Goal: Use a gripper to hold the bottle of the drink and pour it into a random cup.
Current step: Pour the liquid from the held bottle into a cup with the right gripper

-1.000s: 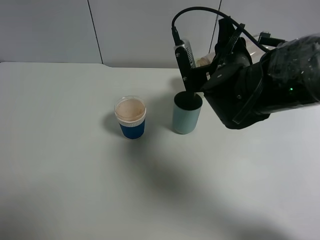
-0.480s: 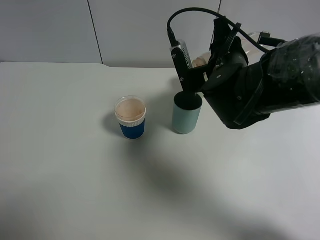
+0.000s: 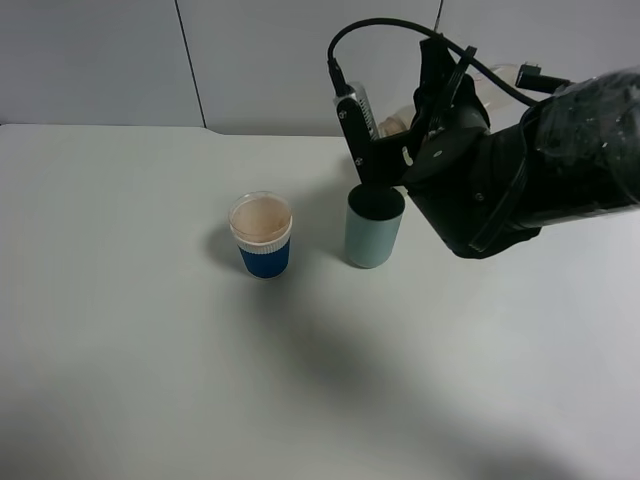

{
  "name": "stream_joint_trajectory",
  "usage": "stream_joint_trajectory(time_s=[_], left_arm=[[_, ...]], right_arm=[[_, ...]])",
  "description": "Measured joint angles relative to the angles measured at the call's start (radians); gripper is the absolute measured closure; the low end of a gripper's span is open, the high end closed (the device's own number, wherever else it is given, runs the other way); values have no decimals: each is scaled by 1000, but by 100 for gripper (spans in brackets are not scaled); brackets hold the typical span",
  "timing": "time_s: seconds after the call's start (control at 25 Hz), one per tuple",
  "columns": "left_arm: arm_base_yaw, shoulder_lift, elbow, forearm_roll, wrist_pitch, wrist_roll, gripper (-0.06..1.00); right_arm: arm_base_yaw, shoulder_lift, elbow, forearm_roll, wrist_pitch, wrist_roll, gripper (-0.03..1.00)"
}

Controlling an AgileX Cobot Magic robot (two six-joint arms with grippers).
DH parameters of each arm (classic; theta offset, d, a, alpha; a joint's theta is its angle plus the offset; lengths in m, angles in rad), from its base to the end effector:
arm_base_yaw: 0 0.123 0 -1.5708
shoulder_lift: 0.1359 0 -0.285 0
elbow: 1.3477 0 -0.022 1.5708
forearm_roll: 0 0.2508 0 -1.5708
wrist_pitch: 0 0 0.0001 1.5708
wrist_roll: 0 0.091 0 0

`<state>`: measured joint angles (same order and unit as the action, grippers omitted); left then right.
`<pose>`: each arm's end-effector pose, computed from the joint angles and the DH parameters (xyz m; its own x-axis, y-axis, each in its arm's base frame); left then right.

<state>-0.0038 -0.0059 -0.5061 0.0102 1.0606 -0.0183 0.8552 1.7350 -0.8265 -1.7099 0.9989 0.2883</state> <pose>-0.0065 0.0008 0.2790 -0.4451 -0.0116 -0.8954 -0.0101 0.9999 -0.0080 0.2622 0.1861 0.1979 -0.0434 -0.8933 0.4473 -0.3741 -0.4007 -0.8364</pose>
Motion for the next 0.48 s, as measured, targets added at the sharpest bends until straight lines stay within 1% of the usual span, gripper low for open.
stream_joint_trajectory(time_s=[0.2, 0.48], left_arm=[[0, 0, 0, 0, 0, 0, 2], [0, 0, 0, 0, 0, 0, 2]], right_arm=[[0, 0, 0, -9, -31, 0, 59], [0, 0, 0, -14, -34, 1, 59]])
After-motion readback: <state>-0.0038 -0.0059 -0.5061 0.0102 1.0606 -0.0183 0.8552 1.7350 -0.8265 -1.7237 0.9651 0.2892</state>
